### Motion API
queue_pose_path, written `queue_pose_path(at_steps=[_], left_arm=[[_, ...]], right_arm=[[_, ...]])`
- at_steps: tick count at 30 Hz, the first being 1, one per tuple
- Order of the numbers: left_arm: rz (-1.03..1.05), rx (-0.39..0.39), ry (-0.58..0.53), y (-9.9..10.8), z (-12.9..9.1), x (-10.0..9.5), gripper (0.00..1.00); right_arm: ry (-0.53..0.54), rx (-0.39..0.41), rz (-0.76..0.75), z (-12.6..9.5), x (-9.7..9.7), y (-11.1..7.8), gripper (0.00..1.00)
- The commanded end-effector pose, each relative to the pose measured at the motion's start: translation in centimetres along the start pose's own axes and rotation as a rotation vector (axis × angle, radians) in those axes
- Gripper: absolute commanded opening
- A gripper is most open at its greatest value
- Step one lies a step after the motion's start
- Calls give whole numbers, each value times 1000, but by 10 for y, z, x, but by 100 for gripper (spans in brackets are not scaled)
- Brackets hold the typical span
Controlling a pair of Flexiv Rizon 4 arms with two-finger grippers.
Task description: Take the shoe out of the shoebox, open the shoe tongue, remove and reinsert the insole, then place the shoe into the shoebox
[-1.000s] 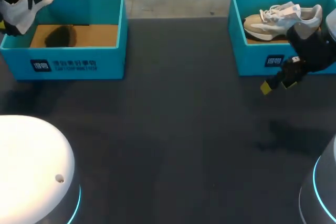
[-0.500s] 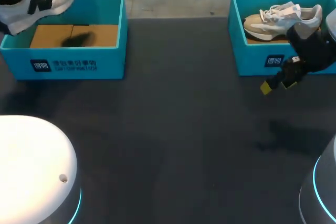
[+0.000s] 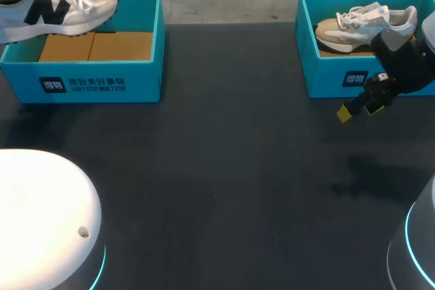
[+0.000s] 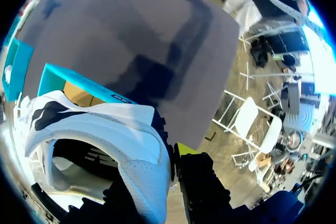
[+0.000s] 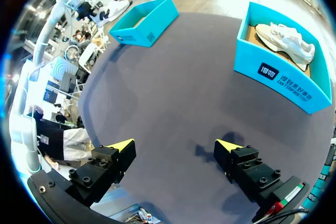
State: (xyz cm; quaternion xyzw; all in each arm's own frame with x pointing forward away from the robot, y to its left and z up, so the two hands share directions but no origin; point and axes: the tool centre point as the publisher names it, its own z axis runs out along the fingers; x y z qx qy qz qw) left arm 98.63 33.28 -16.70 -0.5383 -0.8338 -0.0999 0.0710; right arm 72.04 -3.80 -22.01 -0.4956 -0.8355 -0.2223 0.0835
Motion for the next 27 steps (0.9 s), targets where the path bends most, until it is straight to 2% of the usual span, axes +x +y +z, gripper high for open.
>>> queue_pose_path(at_steps=[1, 17, 18, 27], left_arm=[[-1, 1, -1, 1, -2, 1, 0], [-1, 1, -1, 1, -2, 1, 0], [55, 19, -6, 0, -2, 1, 0], [258, -84, -45, 4, 1, -9, 0]], right_arm=[[-1, 1, 0, 1, 0, 0, 100], [-1, 1, 0, 1, 0, 0, 100], [-1, 1, 0, 1, 0, 0, 100], [-1, 1, 0, 1, 0, 0, 100]])
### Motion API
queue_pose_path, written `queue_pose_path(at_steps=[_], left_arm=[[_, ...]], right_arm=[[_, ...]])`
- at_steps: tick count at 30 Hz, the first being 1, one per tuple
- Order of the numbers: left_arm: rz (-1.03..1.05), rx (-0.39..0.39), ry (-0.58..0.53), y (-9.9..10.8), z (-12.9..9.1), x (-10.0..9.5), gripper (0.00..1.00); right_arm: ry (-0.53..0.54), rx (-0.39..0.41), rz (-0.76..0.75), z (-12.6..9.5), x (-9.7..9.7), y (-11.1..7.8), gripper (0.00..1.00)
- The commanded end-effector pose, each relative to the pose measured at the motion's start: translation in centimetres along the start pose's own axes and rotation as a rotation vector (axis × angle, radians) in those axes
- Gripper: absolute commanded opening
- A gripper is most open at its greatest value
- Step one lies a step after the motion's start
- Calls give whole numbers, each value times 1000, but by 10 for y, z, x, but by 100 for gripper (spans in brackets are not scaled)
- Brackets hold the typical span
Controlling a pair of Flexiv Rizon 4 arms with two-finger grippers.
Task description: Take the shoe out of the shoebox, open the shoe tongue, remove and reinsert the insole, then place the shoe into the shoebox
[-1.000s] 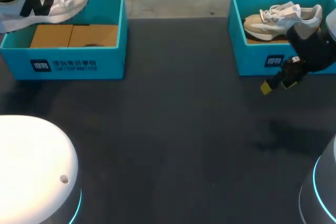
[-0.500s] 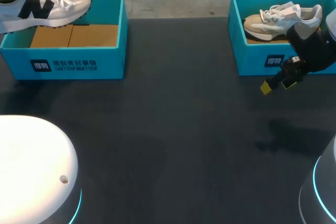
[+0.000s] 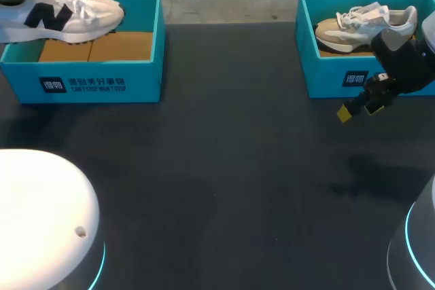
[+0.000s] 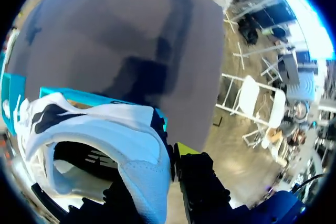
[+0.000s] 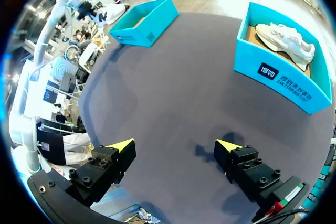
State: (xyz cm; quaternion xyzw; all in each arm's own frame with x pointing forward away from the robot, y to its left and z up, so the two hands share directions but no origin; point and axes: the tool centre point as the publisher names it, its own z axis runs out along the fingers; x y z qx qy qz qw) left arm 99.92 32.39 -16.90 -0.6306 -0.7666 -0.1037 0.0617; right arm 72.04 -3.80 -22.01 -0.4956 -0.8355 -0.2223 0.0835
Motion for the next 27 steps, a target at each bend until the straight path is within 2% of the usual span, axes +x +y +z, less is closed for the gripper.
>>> queue_pose_path(at_steps=[1, 8, 23, 27], left_arm=[[51, -27, -29, -3, 0, 3, 0], [64, 2, -69, 10, -4, -5, 0], [64, 2, -69, 10, -4, -5, 0], [56, -21, -62, 16, 6, -8, 0]], right_arm=[[-1, 1, 0, 1, 0, 0, 100], [-1, 1, 0, 1, 0, 0, 100], [-1, 1, 0, 1, 0, 0, 100], [-1, 1, 0, 1, 0, 0, 100]])
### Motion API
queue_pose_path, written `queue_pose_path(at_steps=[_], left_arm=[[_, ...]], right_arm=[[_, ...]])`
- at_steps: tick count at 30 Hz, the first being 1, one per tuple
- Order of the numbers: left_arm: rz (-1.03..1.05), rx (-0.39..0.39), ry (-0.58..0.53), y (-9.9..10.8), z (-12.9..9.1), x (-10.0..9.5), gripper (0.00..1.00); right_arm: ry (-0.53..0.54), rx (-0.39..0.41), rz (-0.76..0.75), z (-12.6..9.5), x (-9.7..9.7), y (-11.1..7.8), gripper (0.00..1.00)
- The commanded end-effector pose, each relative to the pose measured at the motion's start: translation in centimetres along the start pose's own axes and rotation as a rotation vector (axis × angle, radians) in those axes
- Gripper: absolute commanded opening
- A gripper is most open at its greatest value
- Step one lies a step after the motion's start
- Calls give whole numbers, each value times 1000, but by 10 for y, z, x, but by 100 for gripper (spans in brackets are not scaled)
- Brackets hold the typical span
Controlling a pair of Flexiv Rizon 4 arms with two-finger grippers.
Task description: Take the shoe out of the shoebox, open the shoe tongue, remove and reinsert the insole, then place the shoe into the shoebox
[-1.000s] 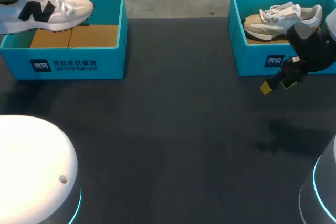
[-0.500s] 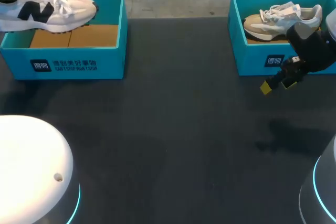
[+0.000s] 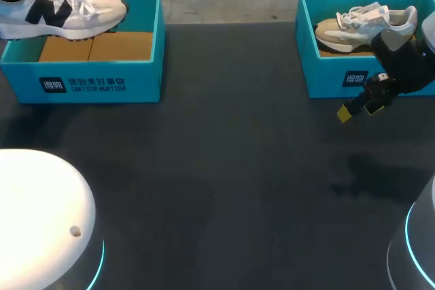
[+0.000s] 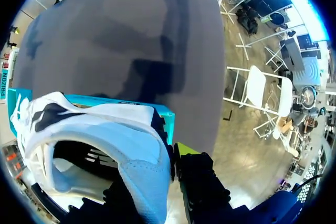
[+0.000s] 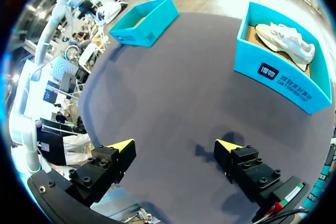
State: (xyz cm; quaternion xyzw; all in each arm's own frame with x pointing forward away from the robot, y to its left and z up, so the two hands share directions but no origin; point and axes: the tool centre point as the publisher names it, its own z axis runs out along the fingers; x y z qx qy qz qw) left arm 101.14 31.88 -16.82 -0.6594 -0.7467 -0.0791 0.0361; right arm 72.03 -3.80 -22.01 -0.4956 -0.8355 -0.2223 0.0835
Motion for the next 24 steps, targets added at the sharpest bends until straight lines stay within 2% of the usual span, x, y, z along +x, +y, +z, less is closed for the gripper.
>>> queue_pose_path(at_steps=[1, 4, 12, 24], left_arm=[[-17, -20, 25, 8, 11, -1, 0], [-37, -38, 25, 17, 18, -3, 0], [-51, -22, -5, 44, 24, -3, 0], [-13, -19, -11, 67, 46, -14, 0]], right_arm=[[-1, 1, 0, 1, 0, 0, 100], [-1, 1, 0, 1, 0, 0, 100], [-1, 1, 0, 1, 0, 0, 100], [-1, 1, 0, 1, 0, 0, 100]])
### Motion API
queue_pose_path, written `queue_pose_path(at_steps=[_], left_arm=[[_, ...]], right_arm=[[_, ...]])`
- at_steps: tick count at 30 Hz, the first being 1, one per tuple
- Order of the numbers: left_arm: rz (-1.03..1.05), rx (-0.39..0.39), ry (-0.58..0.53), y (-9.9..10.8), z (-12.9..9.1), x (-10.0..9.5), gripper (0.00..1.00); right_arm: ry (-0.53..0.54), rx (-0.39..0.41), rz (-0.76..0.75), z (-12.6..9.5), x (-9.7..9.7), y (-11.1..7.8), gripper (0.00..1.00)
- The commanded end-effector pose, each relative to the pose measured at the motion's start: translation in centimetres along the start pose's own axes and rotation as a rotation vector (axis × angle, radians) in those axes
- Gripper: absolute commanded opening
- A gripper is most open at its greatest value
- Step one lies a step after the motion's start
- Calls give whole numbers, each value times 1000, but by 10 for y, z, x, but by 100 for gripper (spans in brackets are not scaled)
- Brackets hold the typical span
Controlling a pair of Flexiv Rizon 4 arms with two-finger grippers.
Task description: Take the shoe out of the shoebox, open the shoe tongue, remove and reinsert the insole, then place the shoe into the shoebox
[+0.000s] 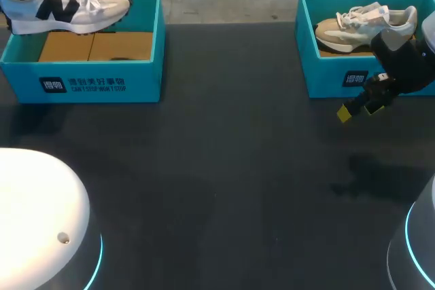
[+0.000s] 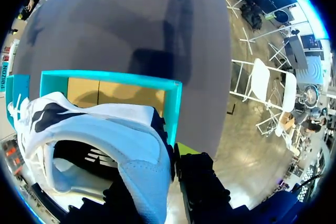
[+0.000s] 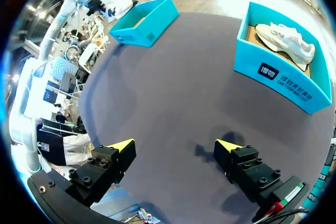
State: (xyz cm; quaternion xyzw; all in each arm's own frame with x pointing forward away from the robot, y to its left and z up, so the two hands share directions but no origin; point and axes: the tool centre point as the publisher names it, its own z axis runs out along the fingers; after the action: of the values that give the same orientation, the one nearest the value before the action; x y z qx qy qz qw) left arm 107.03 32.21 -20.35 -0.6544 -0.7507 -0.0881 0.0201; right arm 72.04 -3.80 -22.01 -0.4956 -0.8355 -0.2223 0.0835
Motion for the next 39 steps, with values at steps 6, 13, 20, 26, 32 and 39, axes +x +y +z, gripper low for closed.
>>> queue_pose_path(at_steps=[6, 13, 20, 26, 32, 39], left_arm=[[32, 8, -4, 14, 20, -10, 0], [62, -2, 8, 18, 39, -15, 0], [75, -15, 2, 23, 52, -21, 0], [78, -20, -13, 27, 67, -27, 0], [76, -6, -8, 33, 83, -33, 0], [74, 8, 1, 39, 98, -38, 0]], right_arm=[[-1, 1, 0, 1, 0, 0, 100], [-1, 1, 0, 1, 0, 0, 100], [-1, 1, 0, 1, 0, 0, 100], [-1, 1, 0, 1, 0, 0, 100], [-1, 1, 0, 1, 0, 0, 100], [-1, 1, 0, 1, 0, 0, 100]])
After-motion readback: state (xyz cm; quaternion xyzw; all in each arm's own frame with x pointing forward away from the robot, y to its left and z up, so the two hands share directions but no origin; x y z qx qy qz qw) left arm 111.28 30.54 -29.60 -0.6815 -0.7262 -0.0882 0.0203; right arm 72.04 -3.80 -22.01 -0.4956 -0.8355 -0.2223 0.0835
